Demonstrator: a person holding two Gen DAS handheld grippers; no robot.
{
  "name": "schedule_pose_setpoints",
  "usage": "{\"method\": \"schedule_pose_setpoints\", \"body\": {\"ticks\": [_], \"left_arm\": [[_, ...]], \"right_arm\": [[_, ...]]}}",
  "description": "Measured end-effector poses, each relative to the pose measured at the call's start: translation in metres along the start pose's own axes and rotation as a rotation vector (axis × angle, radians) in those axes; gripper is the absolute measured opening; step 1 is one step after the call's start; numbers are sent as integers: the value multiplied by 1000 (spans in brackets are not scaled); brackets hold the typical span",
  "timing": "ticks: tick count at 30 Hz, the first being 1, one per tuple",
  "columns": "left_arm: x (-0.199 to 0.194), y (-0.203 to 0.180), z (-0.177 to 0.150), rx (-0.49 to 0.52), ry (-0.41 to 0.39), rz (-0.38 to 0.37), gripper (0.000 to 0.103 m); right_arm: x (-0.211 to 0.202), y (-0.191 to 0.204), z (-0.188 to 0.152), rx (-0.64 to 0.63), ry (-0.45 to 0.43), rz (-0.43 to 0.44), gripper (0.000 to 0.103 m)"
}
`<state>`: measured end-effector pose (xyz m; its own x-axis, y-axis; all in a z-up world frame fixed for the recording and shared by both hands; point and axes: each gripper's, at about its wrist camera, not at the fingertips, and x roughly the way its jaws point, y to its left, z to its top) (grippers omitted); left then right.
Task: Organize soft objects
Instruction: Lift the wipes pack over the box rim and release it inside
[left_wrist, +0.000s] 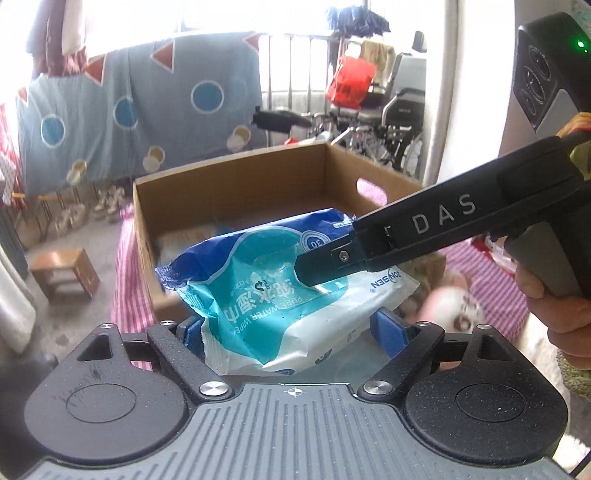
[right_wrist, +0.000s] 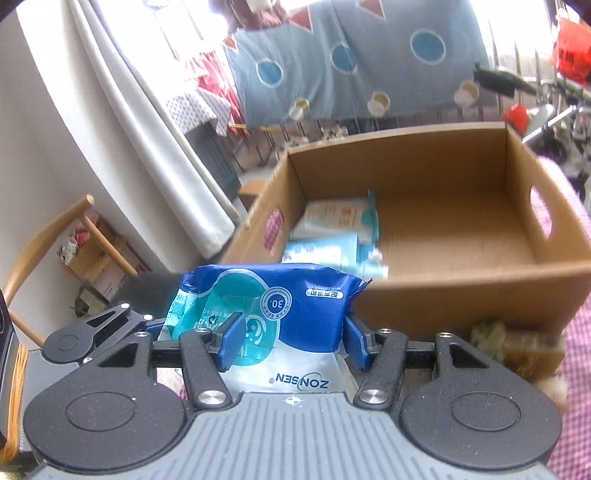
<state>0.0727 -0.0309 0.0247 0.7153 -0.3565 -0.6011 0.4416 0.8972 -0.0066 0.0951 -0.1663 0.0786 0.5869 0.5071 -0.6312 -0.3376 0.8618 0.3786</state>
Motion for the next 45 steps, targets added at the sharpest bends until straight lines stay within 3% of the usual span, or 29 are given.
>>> {"method": "schedule_pose_setpoints", "body": {"ticks": [6, 10, 18, 22, 32, 43, 45], "left_arm": [[7, 1, 41, 31, -34, -5, 88], [26, 6, 69, 44, -28, -13, 88], [106, 31, 124, 6, 132, -64, 88], [162, 46, 138, -38, 253, -94, 87], [273, 76, 143, -149, 460, -141, 84], [308, 82, 128, -180, 558, -140, 86], [304, 86, 129, -194, 556, -140, 93]], "right_arm": [[-12, -13, 38, -18, -49, 19, 61], [-5, -34, 74, -14, -38, 38, 61], [62, -99, 149, 71, 106, 69, 61], [112, -130, 175, 103, 197, 37, 61], [210, -185, 189, 129, 344, -53, 61], [246, -197, 187, 86, 357, -116, 61], [247, -197, 186, 87, 348, -113, 62]]}}
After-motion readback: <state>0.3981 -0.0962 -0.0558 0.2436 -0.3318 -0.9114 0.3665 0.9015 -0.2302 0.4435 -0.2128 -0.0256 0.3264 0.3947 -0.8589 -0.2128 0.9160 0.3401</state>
